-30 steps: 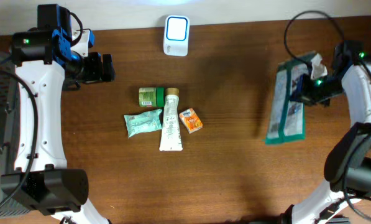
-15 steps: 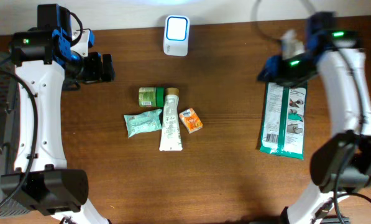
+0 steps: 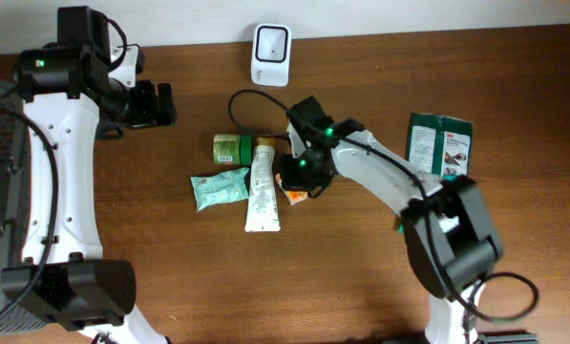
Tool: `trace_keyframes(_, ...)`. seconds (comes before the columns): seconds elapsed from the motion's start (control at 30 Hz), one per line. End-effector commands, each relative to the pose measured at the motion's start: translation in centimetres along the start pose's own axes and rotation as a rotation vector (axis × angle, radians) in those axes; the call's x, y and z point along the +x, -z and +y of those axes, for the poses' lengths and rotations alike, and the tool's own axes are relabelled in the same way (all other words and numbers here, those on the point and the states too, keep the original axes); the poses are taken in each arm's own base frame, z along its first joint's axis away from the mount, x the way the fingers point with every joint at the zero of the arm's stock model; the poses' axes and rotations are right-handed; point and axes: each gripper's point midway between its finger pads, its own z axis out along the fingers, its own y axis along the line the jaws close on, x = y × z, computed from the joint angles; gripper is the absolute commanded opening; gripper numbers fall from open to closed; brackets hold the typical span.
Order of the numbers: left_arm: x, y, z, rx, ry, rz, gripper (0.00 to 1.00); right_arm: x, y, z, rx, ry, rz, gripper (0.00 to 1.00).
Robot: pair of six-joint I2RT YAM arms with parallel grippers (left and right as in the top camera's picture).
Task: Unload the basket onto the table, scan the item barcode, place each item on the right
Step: 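Grasp the orange tissue pack with the right gripper and lift it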
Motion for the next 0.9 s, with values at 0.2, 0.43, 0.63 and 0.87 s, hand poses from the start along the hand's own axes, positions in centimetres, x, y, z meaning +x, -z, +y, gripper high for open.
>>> trace_keyframes(0.2,-0.1,0.5,0.0,0.002,-0.01,-0.013,0.99,1.6,-0.1,2.2,-0.116,0.048,0.114,0.04)
trace_keyframes(0.43,-0.1,0.5,0.0,0.002,-0.01,-0.014,0.99,3.0,-1.3,-0.8,0.0,0.068,0.137,0.04)
trace_keyframes(0.63,-0.1,0.5,0.0,0.002,-0.01,-0.013,0.99,1.7,-0.2,-5.6,0.144,0.044,0.103,0.04)
trace_keyframes(0.87,-0.1,0.5,0.0,0.002,-0.01,-0.013,0.99,-6.4,3.1,-4.1,-0.222,0.089,-0.15,0.12)
